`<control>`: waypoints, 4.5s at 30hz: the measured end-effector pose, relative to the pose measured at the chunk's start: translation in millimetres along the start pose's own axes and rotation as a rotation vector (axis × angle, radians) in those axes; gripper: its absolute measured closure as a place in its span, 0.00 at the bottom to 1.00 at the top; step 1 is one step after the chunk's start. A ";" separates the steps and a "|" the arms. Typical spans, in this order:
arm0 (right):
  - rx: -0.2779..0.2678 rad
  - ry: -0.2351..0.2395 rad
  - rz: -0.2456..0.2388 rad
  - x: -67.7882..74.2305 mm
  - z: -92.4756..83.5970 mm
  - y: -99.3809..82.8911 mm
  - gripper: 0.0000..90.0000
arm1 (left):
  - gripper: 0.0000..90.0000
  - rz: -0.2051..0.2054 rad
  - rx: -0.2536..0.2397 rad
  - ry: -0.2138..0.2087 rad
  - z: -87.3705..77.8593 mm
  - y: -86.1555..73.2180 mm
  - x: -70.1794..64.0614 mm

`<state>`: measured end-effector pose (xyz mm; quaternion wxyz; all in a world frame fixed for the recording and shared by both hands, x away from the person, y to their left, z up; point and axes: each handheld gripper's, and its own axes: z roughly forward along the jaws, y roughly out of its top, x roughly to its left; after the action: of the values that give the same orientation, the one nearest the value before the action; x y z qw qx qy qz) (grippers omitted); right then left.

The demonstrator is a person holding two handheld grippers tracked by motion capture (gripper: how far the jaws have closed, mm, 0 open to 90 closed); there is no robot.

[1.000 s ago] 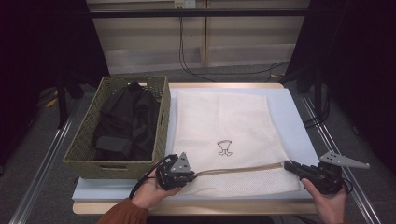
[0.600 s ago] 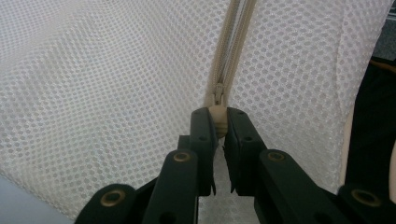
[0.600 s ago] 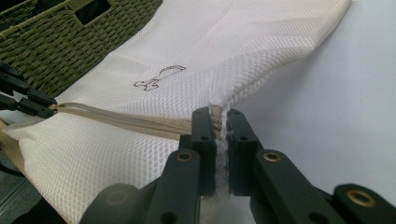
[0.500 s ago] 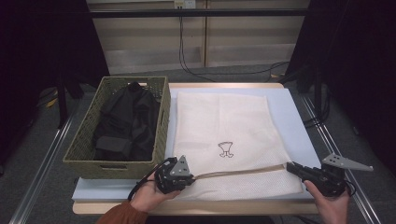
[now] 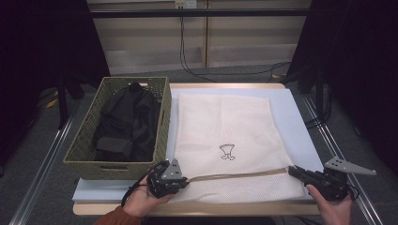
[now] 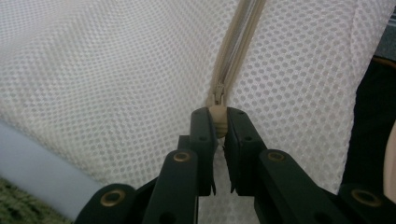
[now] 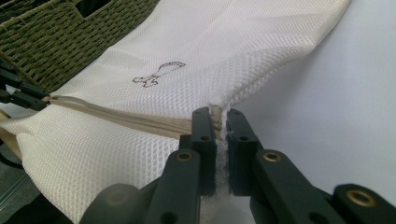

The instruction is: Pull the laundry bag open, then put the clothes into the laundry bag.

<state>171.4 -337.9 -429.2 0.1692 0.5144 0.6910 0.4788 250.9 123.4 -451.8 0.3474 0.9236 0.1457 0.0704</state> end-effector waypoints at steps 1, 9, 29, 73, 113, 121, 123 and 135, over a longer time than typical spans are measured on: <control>-0.001 -0.001 -0.005 -0.5 0.3 0.1 0.94 | 0.91 -0.006 0.004 0.004 -1.3 -1.1 0.1; 0.003 -0.003 0.005 -0.8 0.4 -0.2 0.94 | 0.91 -0.016 -0.027 0.014 -1.5 -9.7 -5.8; 0.012 -0.008 -0.004 0.1 2.1 -0.6 0.94 | 0.91 -0.070 -0.064 0.031 -19.4 -28.2 -1.1; 0.150 -0.021 -0.024 -1.3 20.8 -24.3 0.94 | 0.91 -0.145 -0.057 0.119 -34.5 -65.2 4.1; 0.021 0.013 -0.065 13.4 29.8 -9.5 0.44 | 0.18 -0.306 -0.302 0.213 -65.9 -89.4 -9.9; 0.084 0.112 -0.125 31.1 58.0 2.5 0.47 | 0.18 -0.287 -0.340 0.267 -71.1 -91.6 -10.9; 0.103 0.127 -0.137 35.4 66.5 6.4 0.45 | 0.18 -0.305 -0.342 0.269 -72.3 -93.5 -9.9; 0.127 0.223 -0.223 70.7 106.6 30.2 0.41 | 0.18 -0.303 -0.361 0.280 -74.7 -93.2 -12.5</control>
<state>236.2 -223.8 -437.3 0.1106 0.3878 0.7872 0.4666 201.2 232.6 -457.9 0.4894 0.7958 0.3138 0.1693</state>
